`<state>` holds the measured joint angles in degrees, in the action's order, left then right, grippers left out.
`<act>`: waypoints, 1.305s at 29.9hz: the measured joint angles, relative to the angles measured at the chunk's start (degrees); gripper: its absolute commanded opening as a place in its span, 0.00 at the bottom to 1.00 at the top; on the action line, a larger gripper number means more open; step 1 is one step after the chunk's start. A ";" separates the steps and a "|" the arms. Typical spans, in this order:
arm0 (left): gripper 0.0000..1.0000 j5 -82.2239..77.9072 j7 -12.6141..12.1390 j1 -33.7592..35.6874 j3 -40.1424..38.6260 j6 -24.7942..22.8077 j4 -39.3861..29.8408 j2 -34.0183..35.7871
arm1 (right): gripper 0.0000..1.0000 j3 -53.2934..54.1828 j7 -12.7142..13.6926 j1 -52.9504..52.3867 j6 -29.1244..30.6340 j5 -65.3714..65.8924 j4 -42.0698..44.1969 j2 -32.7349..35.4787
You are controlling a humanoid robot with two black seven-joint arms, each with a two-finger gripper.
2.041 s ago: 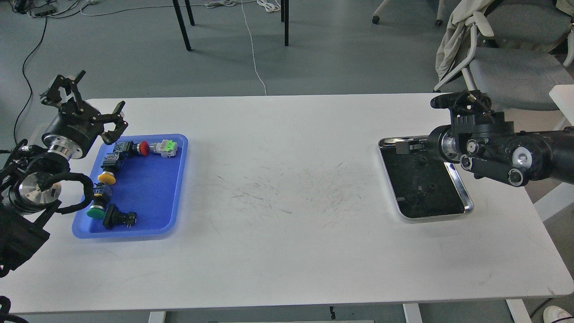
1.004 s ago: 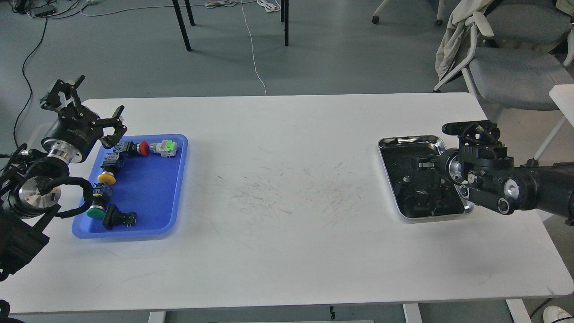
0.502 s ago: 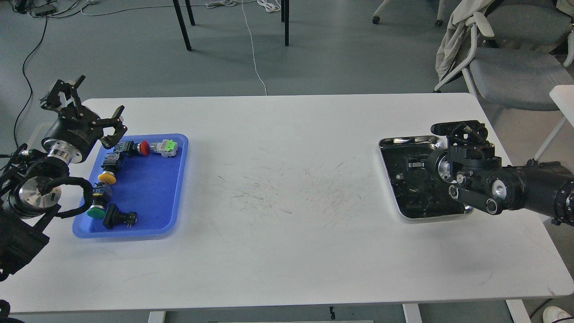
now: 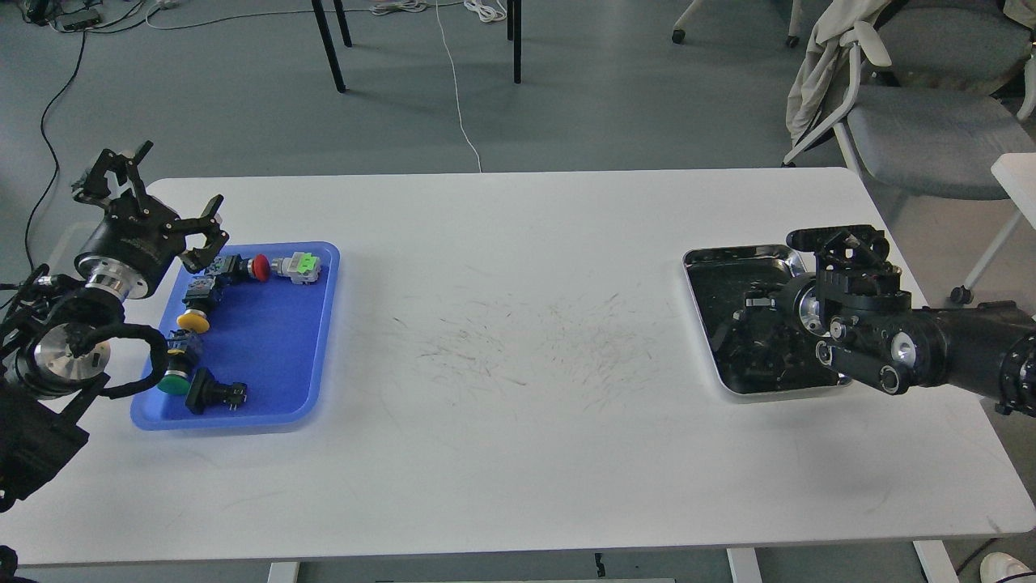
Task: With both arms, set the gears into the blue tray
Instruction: 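Lower the right gripper and grasp a small black part in the metal tray, then carry the black part to the table center and release it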
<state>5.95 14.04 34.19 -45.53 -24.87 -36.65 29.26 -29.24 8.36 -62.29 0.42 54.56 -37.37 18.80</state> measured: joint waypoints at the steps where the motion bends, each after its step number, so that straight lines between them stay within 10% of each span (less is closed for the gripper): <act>1: 0.99 -0.03 0.01 0.00 0.00 0.00 0.00 -0.04 | 0.48 0.00 0.00 0.01 0.00 0.00 0.01 0.01; 17: 0.99 -0.06 0.36 -0.58 0.03 0.00 0.08 -0.22 | 0.23 -0.02 -0.08 0.14 0.11 -0.07 0.73 -0.43; 39: 0.99 -0.06 0.48 -0.87 0.01 0.00 0.09 0.09 | 0.16 1.04 -1.46 -9.22 -0.12 -0.96 -6.28 -0.16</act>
<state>5.89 14.51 33.33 -45.52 -24.87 -36.56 29.34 -28.20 6.90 -71.51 0.30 53.60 -43.65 18.64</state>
